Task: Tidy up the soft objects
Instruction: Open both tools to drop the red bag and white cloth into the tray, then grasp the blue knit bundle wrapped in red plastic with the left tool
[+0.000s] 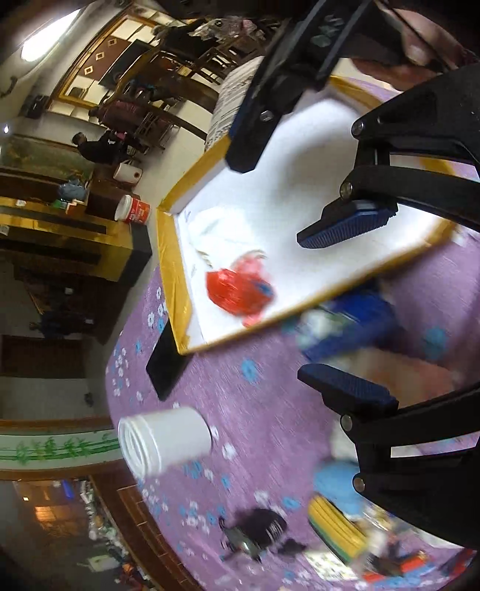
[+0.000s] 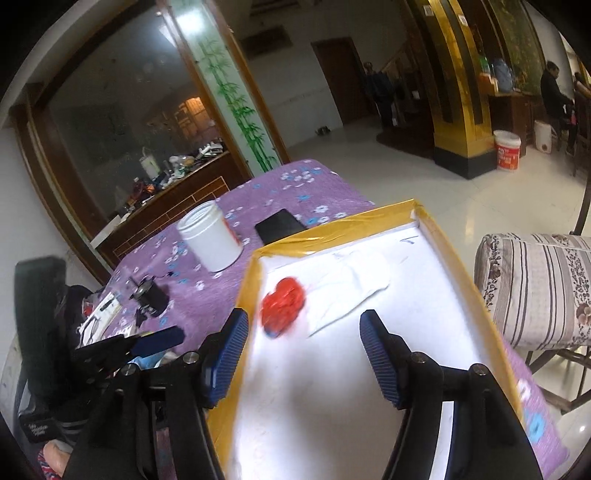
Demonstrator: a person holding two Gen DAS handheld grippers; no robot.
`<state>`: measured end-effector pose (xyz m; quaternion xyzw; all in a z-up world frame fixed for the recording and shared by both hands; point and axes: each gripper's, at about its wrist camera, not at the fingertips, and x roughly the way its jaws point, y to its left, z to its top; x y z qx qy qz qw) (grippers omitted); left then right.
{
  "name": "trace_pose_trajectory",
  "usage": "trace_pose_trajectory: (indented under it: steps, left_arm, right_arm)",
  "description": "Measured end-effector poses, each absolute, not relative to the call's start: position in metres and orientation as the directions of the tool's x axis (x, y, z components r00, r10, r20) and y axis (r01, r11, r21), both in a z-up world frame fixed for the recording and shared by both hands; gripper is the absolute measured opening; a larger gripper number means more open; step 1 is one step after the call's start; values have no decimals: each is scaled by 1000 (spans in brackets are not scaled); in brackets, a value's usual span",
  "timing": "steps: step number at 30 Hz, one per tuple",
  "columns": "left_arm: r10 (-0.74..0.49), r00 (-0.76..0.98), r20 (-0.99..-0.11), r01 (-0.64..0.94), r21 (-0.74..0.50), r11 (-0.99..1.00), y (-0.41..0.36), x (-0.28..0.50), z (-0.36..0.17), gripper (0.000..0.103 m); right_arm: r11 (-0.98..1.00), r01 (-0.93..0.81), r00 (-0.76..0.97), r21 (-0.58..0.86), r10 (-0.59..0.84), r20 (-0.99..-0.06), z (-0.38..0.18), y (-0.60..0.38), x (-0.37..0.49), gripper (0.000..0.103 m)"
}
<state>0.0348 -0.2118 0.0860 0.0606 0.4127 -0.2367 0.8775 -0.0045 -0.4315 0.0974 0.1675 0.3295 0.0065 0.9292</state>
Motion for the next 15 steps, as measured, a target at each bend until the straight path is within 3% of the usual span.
trace_pose_trajectory:
  steps: [15]
  left_arm:
    - [-355,633,-688,425,-75,902,-124,-21,79,64]
  right_arm:
    - [969,-82,755,235,214,-620,96,-319,-31,66]
